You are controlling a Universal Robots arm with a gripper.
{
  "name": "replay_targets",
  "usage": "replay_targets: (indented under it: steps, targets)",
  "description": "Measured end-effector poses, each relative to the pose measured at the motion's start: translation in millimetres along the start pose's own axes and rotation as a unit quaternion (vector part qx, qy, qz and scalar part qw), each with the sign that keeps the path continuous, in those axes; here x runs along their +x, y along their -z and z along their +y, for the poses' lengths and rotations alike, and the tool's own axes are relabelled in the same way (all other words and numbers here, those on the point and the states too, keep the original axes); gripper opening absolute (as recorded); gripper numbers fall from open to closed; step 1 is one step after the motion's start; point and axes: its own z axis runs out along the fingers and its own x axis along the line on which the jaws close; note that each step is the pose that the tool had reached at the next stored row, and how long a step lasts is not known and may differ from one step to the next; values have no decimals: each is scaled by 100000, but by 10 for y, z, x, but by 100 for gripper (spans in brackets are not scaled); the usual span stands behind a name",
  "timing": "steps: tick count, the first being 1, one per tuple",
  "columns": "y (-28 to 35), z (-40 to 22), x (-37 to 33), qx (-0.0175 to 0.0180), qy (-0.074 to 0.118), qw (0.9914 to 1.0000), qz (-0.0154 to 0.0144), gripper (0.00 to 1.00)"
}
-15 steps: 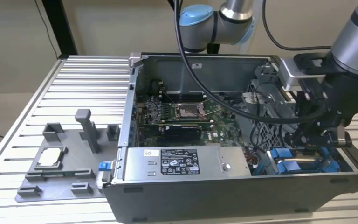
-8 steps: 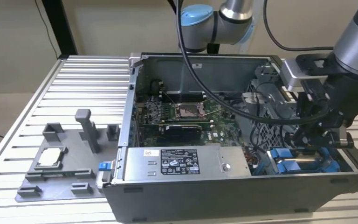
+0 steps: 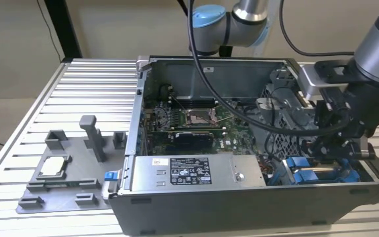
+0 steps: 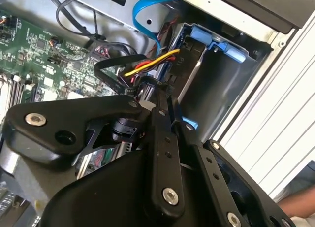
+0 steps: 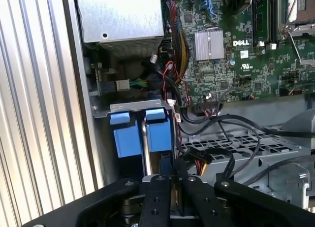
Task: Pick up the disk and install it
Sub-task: 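Insert the second disk wire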
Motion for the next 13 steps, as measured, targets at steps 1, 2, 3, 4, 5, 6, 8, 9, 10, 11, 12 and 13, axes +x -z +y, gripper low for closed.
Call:
replay_targets:
  steps: [1,2,3,4,5,6,8,9,10,11,12,13]
  targets:
    - [-3,-2,2,0,0,100000,-6,0]
    - [-5,-6,2,1,-1,100000,1,0]
    - [-6,-9,2,0,4,100000,10,0]
    - [-9,-12,3,1,5,100000,10,0]
    - [-13,-14,3,1,0,100000,6,0]
    - [-17,-16,3,0,3,100000,3,0]
    - [-25,-20,3,0,3,100000,0,0]
    - [-28,-23,3,0,4,100000,5,0]
    - [-31,-24,3,1,3,100000,9,0]
    - [-35,-26,3,1,3,100000,7,0]
    - [-39,-27,3,1,5,100000,4,0]
    - [-43,-28,4,4,5,100000,0,0]
